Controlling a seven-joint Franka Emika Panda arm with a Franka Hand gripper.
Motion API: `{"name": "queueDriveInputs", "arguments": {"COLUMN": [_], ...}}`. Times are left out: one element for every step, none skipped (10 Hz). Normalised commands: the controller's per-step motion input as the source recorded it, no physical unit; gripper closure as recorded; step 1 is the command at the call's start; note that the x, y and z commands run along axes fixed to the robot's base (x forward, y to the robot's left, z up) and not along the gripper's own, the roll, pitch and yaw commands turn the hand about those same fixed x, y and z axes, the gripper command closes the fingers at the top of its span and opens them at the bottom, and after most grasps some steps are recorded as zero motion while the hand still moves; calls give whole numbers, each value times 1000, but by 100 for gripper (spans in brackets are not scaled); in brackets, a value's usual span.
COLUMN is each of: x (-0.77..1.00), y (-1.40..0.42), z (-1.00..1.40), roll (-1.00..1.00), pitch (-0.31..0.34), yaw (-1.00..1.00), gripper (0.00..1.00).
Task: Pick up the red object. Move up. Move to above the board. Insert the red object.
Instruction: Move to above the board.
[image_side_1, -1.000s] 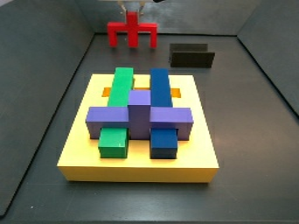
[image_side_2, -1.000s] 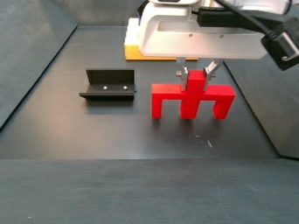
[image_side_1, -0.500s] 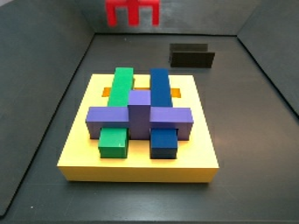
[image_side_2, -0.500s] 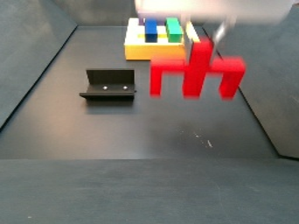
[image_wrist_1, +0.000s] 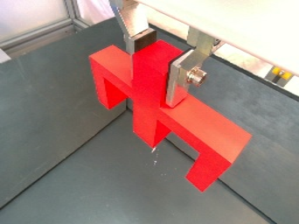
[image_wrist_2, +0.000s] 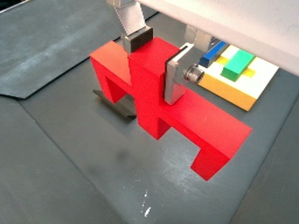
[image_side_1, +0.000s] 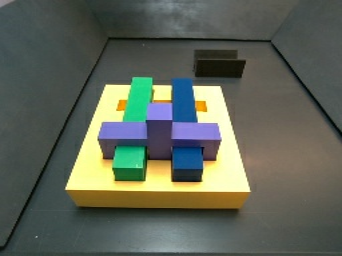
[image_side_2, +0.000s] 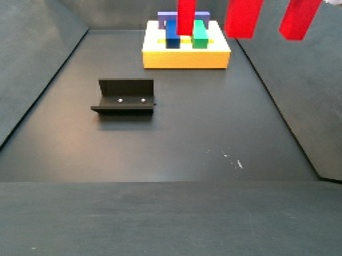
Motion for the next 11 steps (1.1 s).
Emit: {"name": "queueDriveInputs", "arguments": {"x": [191, 189, 195, 203, 210, 215, 236, 245, 275, 290, 327], "y": [-1400, -1400, -1400, -1400, -1400, -1400, -1400, -1400, -1400, -1400, -1400], "z": [158, 151, 156, 157, 159, 161, 168, 168, 178, 182, 192], "roll": [-90, -77, -20, -45, -3, 9, -16, -4, -17, 1, 13], "pitch": [323, 317, 247, 164, 138, 132, 131, 137, 153, 146, 152], "yaw": [53, 54, 38, 20, 16, 14, 10, 14, 9, 9, 6], "gripper": [100, 100, 100, 100, 100, 100, 100, 100, 100, 100, 100]}}
